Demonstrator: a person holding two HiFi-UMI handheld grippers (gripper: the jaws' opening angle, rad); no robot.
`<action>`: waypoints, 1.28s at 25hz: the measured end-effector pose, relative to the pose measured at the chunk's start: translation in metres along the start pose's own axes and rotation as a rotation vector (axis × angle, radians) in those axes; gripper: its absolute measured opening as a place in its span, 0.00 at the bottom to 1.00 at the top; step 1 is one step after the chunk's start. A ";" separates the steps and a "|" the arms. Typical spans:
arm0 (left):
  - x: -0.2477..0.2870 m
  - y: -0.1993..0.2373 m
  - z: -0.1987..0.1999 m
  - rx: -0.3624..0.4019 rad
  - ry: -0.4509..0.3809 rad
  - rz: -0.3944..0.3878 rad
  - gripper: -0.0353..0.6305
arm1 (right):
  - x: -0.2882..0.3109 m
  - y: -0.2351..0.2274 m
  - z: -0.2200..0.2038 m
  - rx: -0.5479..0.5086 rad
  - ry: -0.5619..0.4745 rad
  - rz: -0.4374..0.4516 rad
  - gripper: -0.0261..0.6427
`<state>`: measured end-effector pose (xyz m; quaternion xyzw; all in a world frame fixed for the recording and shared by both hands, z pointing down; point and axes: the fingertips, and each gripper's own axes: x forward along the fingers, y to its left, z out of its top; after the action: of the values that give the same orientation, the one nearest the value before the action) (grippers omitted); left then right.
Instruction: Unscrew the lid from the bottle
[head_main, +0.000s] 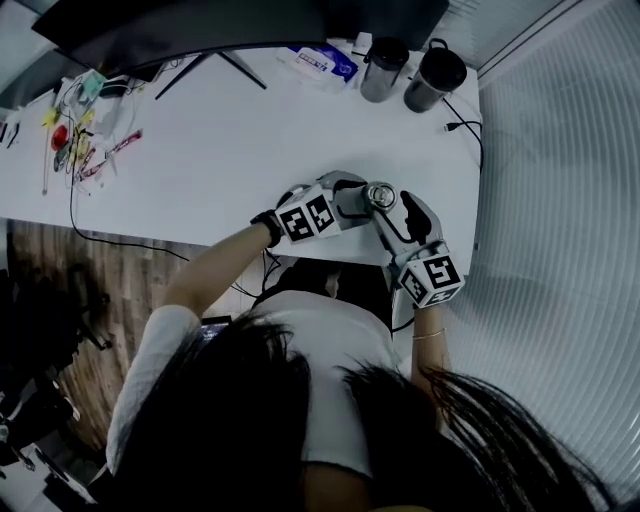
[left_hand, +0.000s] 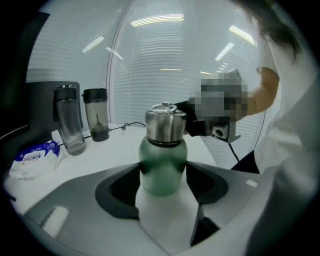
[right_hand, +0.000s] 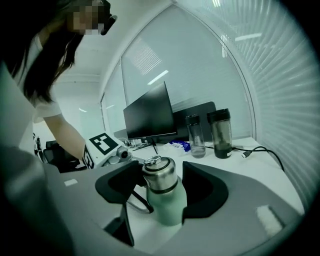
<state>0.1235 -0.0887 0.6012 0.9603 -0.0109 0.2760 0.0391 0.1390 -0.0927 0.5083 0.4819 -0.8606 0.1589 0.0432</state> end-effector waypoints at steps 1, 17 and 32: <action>0.000 0.000 0.000 -0.014 -0.005 0.023 0.57 | 0.002 0.002 -0.001 -0.004 0.000 -0.024 0.43; -0.001 0.000 -0.004 -0.056 0.008 0.130 0.56 | 0.017 0.005 -0.008 -0.089 0.052 -0.047 0.39; -0.005 0.001 -0.010 0.099 0.081 -0.196 0.56 | 0.022 0.017 -0.007 -0.188 0.174 0.535 0.39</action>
<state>0.1141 -0.0894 0.6068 0.9456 0.0984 0.3095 0.0190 0.1126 -0.1000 0.5157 0.2164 -0.9611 0.1250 0.1177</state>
